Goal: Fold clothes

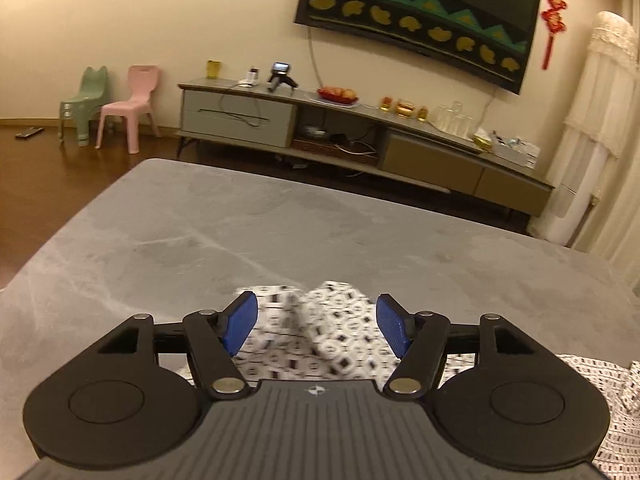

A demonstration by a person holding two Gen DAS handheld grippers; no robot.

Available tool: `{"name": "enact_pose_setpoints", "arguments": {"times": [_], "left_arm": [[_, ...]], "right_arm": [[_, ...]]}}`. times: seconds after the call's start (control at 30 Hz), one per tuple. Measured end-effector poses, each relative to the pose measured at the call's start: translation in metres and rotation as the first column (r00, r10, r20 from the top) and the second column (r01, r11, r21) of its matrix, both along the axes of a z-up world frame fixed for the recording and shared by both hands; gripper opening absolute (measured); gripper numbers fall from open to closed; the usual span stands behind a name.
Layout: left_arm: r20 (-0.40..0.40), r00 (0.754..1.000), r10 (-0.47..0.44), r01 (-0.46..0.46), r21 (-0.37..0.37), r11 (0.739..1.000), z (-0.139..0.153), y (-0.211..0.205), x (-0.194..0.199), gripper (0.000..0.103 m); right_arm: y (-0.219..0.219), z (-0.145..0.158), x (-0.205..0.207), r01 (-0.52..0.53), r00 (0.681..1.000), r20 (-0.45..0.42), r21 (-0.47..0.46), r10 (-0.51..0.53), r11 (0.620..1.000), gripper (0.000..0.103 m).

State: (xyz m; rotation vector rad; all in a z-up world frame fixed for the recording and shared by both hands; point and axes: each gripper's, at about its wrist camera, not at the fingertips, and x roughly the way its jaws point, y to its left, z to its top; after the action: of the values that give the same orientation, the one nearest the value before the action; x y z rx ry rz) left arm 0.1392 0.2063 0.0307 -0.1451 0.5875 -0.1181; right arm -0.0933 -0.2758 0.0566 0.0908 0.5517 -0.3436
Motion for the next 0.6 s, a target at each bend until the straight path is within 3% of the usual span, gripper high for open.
{"name": "enact_pose_setpoints", "arguments": {"times": [0.03, 0.1, 0.2, 0.27, 0.3, 0.4, 0.47, 0.5, 0.53, 0.57, 0.6], "left_arm": [[-0.002, 1.000, -0.008, 0.008, 0.001, 1.000, -0.001, -0.004, 0.002, 0.068], [-0.006, 1.000, -0.026, 0.026, -0.004, 1.000, -0.002, -0.010, 0.004, 0.068], [-0.008, 0.999, -0.053, 0.053, -0.008, 0.999, -0.005, -0.019, 0.006, 0.068], [-0.007, 0.998, -0.064, 0.064, 0.000, 0.998, -0.005, -0.021, 0.005, 0.068], [-0.005, 0.998, -0.067, 0.067, 0.002, 0.998, -0.005, -0.021, 0.006, 0.068], [0.003, 0.999, -0.046, 0.046, -0.017, 0.999, -0.004, -0.017, 0.008, 0.068], [-0.009, 0.999, -0.033, 0.033, -0.034, 0.999, -0.007, -0.016, 0.013, 0.068], [-0.015, 1.000, -0.027, 0.026, -0.043, 0.999, -0.008, -0.016, 0.015, 0.068], [-0.021, 1.000, -0.021, 0.020, -0.050, 0.999, -0.010, -0.016, 0.018, 0.068], [-0.032, 0.999, -0.019, 0.017, -0.054, 0.998, -0.012, -0.017, 0.022, 0.068], [-0.042, 0.999, -0.021, 0.018, -0.054, 0.998, -0.015, -0.020, 0.024, 0.068]], "right_arm": [[0.014, -0.006, 0.017, -0.125, 0.990, -0.068, -0.010, 0.124, 0.992, 0.066], [0.044, -0.030, 0.053, -0.329, 0.924, -0.217, -0.027, 0.316, 0.944, 0.073], [0.068, -0.068, 0.094, -0.407, 0.857, -0.393, -0.122, 0.333, 0.905, 0.067], [0.064, -0.077, 0.111, -0.420, 0.822, -0.460, -0.095, 0.335, 0.902, 0.014], [0.061, -0.074, 0.116, -0.425, 0.814, -0.467, -0.074, 0.345, 0.902, 0.010], [0.038, -0.016, 0.118, -0.366, 0.895, -0.267, 0.015, 0.356, 0.931, 0.005], [0.003, 0.032, 0.116, -0.297, 0.952, -0.019, 0.196, 0.306, 0.934, 0.005], [-0.025, 0.046, 0.114, -0.256, 0.966, 0.125, 0.316, 0.228, 0.913, 0.005], [-0.054, 0.048, 0.113, -0.192, 0.971, 0.210, 0.410, 0.113, 0.891, 0.005], [-0.082, 0.046, 0.115, -0.103, 0.968, 0.248, 0.485, -0.024, 0.868, 0.005], [-0.104, 0.032, 0.123, 0.043, 0.962, 0.210, 0.520, -0.177, 0.853, 0.005]]}}
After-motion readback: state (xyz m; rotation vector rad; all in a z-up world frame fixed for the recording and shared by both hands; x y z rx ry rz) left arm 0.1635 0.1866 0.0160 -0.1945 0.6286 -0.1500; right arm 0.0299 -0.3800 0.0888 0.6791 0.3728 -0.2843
